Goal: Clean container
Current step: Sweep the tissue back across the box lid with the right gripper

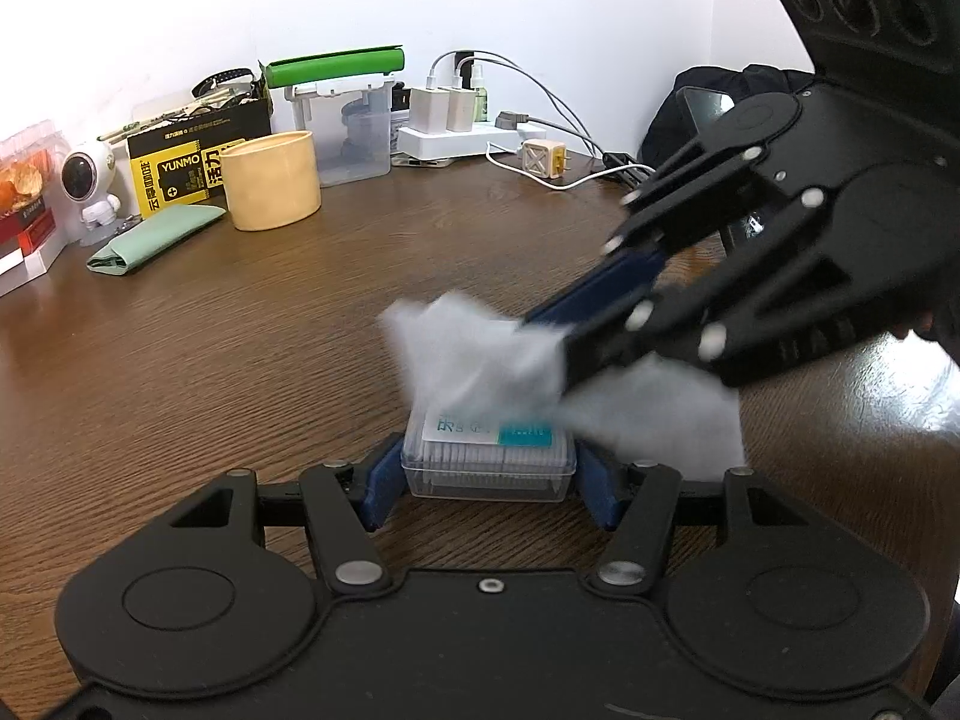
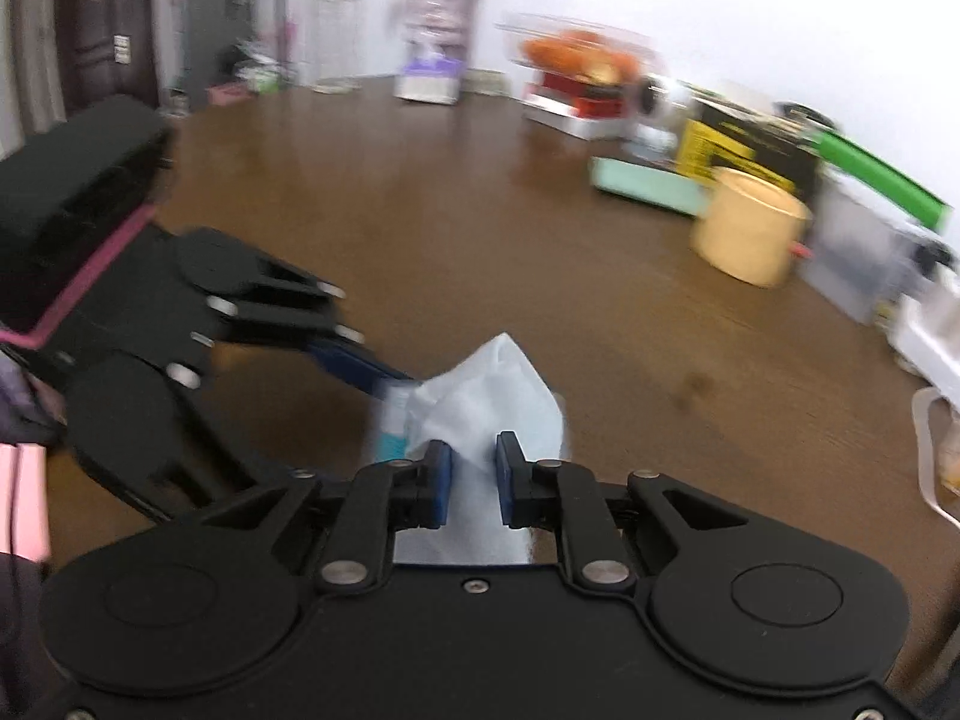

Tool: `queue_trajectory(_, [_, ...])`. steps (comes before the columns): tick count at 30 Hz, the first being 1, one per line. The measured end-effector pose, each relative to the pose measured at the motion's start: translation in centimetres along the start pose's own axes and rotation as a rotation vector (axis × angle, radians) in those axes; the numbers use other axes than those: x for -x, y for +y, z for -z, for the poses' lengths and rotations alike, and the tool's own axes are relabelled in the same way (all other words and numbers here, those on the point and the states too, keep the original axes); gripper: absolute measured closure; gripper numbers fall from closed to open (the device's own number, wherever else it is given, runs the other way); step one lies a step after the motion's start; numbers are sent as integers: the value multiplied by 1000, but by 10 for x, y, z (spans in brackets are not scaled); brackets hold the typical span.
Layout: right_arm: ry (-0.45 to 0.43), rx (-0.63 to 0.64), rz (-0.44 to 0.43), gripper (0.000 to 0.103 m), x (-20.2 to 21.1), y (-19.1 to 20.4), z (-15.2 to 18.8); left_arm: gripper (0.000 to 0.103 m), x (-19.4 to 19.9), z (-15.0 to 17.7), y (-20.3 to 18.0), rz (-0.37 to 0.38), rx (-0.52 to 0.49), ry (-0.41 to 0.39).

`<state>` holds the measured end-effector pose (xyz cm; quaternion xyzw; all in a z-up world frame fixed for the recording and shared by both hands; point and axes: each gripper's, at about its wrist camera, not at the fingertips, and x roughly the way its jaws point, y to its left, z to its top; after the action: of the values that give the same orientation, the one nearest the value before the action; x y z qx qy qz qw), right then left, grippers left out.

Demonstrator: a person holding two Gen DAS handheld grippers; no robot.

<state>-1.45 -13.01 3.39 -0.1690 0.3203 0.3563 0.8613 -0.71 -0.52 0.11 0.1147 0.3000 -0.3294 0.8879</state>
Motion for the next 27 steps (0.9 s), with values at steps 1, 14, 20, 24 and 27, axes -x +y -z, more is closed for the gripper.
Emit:
queue_trajectory(1, [-6,15,-2,86,-5,4,-4,44,0,0,0,0,0,0])
queue_trajectory(14, [-4,14,22,84,-4,6,-2,44,1,0,0,3,1,-1])
queue_trajectory(20, [-21,-45,125,85,-11,-17,-3,44,1,1,-2,3,1,0])
queue_trajectory(24, [-3,-66,89,86,7,-17,11,44,2,1,-2,3,1,-1])
queue_trajectory(27, [-18,-29,13,86,2,2,5,44,2,1,-2,3,1,0])
